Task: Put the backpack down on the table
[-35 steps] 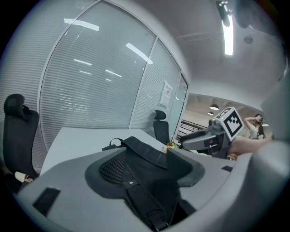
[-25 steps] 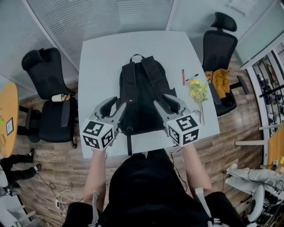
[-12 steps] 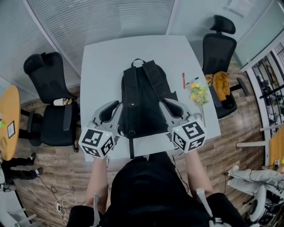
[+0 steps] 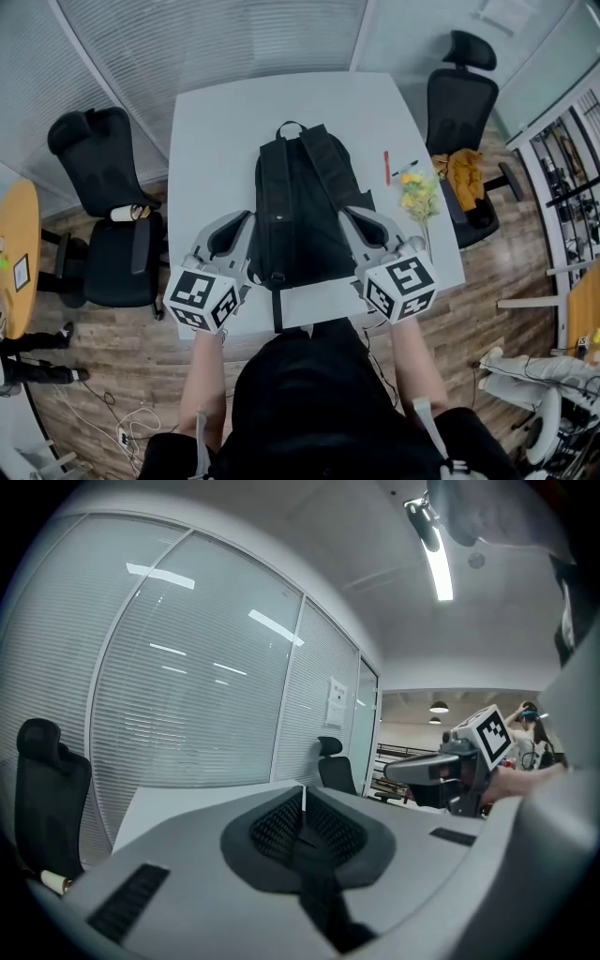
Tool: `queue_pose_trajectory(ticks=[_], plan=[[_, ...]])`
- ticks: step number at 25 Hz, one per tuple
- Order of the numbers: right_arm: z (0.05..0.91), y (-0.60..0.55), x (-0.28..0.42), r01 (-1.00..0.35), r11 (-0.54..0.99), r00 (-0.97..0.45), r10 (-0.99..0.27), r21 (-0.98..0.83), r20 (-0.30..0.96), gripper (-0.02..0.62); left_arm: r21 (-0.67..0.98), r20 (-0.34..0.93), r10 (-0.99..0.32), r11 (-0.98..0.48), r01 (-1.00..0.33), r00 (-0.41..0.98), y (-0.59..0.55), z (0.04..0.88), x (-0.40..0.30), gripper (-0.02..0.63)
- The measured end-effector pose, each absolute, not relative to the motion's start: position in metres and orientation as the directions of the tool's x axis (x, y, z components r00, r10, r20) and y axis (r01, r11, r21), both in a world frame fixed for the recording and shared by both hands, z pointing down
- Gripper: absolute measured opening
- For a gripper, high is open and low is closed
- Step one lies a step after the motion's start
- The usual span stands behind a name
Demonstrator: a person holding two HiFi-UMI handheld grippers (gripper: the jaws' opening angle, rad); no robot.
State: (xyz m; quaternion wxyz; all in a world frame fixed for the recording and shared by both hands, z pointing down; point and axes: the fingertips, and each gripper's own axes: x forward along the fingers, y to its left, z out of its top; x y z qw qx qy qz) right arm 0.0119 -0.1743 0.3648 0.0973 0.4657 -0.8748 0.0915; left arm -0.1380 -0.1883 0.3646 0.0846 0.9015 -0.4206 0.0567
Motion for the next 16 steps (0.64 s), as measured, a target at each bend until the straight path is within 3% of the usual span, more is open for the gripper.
queue_pose_trajectory(ticks=[16], plan=[[0.3645, -0.1694, 0.014, -0.842, 0.537, -0.531, -0.805, -0.055, 0.265, 0.011, 0.099, 0.177, -0.736, -0.648, -0.755, 0.654, -0.1857, 0.3642, -0.1366, -0.002]])
